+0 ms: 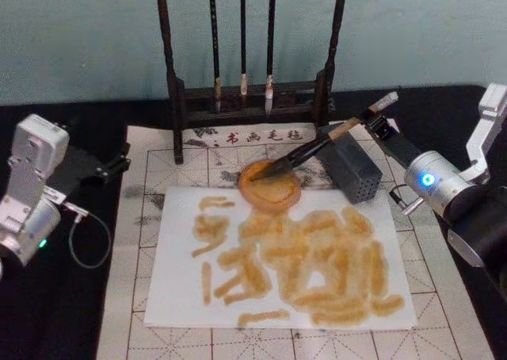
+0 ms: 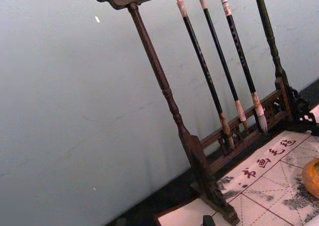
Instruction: Pick up the brush from the inkstone, write on the paper, then place the brush back to its original position.
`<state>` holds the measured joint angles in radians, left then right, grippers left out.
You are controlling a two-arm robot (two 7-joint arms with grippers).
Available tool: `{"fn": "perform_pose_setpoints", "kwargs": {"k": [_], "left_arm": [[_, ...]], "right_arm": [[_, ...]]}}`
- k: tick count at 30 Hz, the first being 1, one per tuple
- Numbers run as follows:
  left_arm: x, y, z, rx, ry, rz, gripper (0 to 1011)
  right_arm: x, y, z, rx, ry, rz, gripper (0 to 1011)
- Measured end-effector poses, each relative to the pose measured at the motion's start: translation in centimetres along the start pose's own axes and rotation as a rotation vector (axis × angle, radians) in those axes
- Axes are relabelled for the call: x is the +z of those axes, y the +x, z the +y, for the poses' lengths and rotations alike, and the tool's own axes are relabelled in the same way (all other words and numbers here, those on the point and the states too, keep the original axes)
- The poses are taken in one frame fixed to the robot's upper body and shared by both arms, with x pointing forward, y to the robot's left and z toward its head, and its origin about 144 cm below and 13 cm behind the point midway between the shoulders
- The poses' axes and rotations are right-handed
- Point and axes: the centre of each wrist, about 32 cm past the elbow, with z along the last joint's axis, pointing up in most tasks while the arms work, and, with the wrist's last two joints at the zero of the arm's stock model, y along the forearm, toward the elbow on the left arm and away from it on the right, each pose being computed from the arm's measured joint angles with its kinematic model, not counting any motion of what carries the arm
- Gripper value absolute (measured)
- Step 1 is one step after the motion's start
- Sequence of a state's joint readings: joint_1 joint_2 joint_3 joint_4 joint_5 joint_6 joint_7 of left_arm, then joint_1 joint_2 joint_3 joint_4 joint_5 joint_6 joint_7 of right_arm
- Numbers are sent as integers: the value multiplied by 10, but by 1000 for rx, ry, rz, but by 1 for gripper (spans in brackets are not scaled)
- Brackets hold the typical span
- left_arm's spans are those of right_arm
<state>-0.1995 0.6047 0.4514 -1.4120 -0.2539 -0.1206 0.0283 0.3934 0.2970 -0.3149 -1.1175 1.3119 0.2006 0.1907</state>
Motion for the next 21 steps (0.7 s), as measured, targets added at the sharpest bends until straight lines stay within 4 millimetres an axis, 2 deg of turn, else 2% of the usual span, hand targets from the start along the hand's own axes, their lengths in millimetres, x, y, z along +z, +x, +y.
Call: {"fn": "perform_pose_setpoints", "kwargs": {"k": [7, 8, 10, 11, 12, 14, 17, 21], "left_arm": [[0, 0, 0, 0, 0, 0, 1001], [0, 0, 0, 0, 0, 0, 1001], [0, 0, 0, 0, 0, 0, 1001], [0, 0, 0, 0, 0, 0, 1001], [0, 0, 0, 0, 0, 0, 1001], [0, 0, 0, 0, 0, 0, 1001], [0, 0, 0, 0, 0, 0, 1001], [0, 0, 0, 0, 0, 0, 1001]], "right_arm": [[0, 0, 0, 0, -1, 0, 369], [0, 0, 0, 1, -1, 0, 429], [0, 0, 0, 1, -1, 0, 459], [0, 0, 0, 1, -1, 0, 531], [0, 0, 0, 1, -1, 0, 531], [0, 0, 0, 1, -1, 0, 630], [0, 0, 0, 1, -2, 0, 687], [0, 0, 0, 2, -2, -1, 838]]}}
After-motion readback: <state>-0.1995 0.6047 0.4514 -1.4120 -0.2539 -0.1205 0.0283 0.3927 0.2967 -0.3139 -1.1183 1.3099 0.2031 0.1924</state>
